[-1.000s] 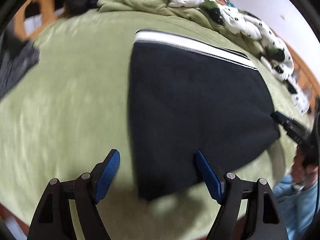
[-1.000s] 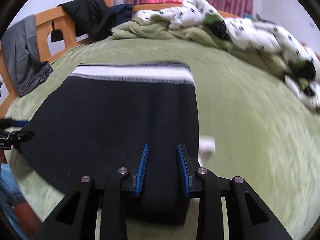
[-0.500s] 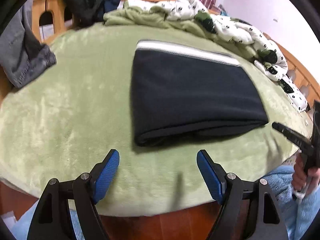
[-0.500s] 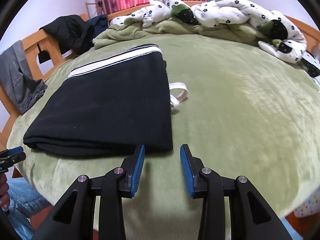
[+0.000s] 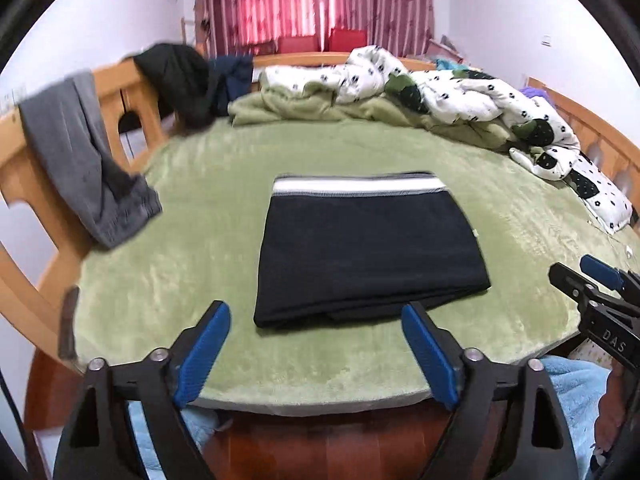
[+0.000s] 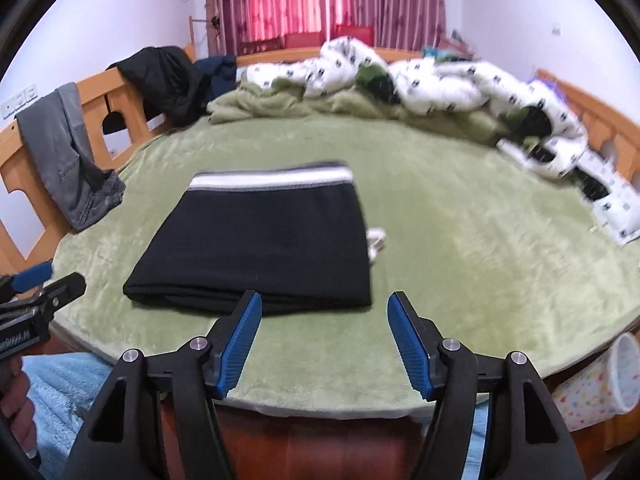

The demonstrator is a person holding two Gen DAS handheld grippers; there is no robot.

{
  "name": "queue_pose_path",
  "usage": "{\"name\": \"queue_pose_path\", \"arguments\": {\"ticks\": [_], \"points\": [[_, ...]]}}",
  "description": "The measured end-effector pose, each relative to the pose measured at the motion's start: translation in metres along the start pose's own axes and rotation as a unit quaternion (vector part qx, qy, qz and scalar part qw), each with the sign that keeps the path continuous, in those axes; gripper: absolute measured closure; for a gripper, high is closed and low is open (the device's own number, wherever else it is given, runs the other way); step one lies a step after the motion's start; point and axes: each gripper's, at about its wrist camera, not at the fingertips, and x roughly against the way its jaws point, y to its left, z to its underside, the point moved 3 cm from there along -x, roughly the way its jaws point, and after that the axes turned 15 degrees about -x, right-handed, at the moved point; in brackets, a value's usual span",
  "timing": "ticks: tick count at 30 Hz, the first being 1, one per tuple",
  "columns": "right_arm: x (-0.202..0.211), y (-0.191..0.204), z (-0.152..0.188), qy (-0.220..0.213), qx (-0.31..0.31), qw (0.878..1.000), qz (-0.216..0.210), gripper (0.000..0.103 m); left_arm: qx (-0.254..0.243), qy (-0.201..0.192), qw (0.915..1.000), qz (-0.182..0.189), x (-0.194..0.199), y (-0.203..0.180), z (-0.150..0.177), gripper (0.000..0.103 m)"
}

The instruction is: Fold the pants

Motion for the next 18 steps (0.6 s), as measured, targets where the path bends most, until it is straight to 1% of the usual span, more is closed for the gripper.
{"name": "queue_pose_path", "arguments": {"ticks": [1,2,4,6,7,8,11,14,18], "points": [[0.008,0.001,-0.003,-0.005,0.001,1.0,0.005,0.037,-0.002,-0.003,1.0,0.0,0.007,-0.002,-0.002,0.009],[0.013,0.002,-0.005,-0.005,-0.001,1.0,0.006,0.03,0.0,-0.006,1.0,0.004,0.013,-0.002,-0.004,0.009],[0.022,0.002,-0.007,-0.003,-0.01,1.0,0.007,0.023,0.009,-0.005,0.9999,0.01,0.019,-0.003,-0.005,0.009],[0.033,0.003,-0.008,-0.016,-0.02,1.0,-0.007,0.022,0.022,-0.008,0.9996,0.017,0.023,-0.001,-0.005,0.009],[0.037,0.002,-0.009,-0.023,-0.022,0.999,-0.009,0.017,0.028,-0.007,0.9994,0.017,0.023,0.002,-0.005,0.008],[0.04,0.002,-0.009,-0.026,-0.021,0.999,-0.002,0.014,0.031,-0.005,0.9994,0.017,0.022,0.003,-0.004,0.008],[0.044,0.002,-0.01,-0.036,-0.011,0.999,0.016,0.014,0.035,0.003,0.9989,0.029,0.019,0.003,-0.001,0.008],[0.044,0.002,-0.009,-0.035,0.0,0.999,0.025,0.013,0.035,0.004,0.9991,0.023,0.017,-0.001,0.001,0.008],[0.044,0.003,-0.009,-0.034,-0.001,0.999,0.031,0.013,0.033,0.009,0.9993,0.015,0.015,-0.004,0.003,0.008]]}}
